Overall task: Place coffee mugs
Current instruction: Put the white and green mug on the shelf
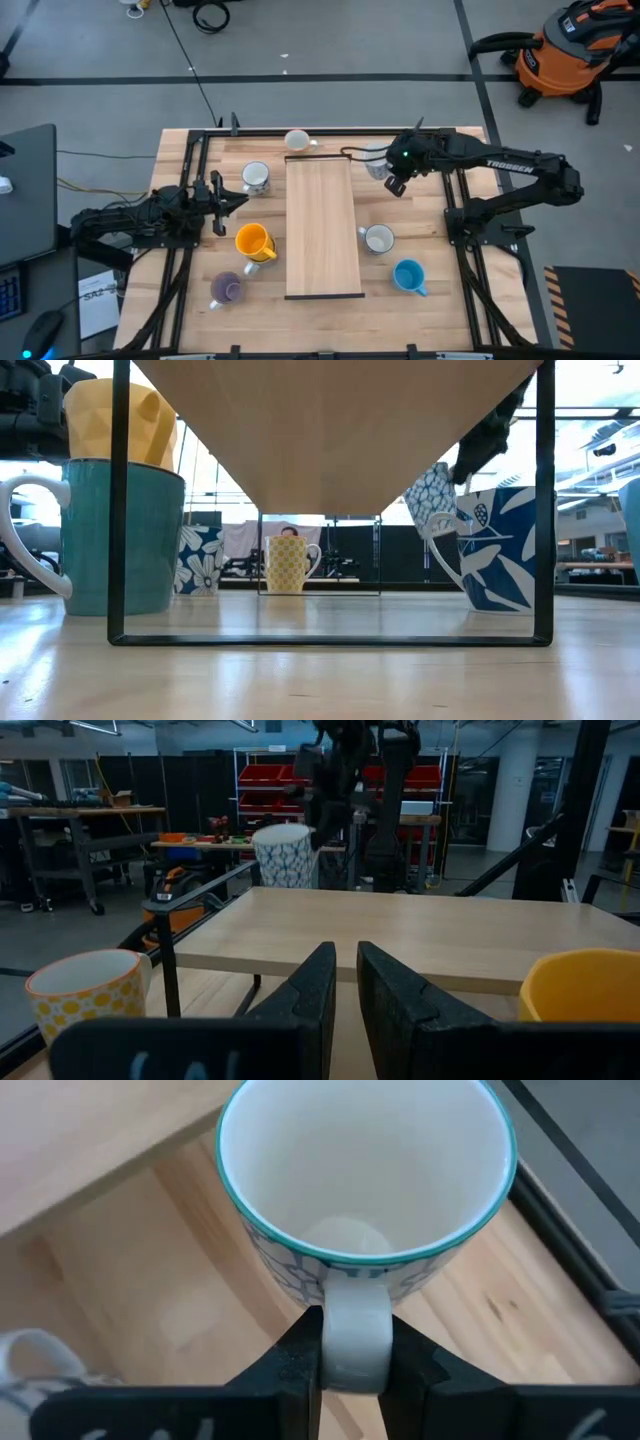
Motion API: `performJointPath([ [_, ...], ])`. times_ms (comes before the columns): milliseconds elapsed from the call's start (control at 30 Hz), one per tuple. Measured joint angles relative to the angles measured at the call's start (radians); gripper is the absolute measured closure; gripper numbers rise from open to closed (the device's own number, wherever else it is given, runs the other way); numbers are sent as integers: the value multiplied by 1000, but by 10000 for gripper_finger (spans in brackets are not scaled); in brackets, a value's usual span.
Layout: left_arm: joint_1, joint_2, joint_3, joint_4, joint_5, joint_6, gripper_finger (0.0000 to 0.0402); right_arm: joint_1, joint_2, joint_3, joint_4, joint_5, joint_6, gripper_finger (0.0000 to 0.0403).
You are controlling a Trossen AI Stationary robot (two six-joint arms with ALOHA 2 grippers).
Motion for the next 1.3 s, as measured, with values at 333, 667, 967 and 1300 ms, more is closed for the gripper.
performJointPath([
  [333,0,0,0,0,0,0,349,1,-1,161,-25,-119,-2,329],
  [667,0,0,0,0,0,-58,349,5,21,163,162,-182,-30,329],
  [967,0,0,0,0,0,-59,349,37,114,163,219,-185,-74,329],
  [1300,0,0,0,0,0,-60,349,64,220,163,336,-177,-126,329],
])
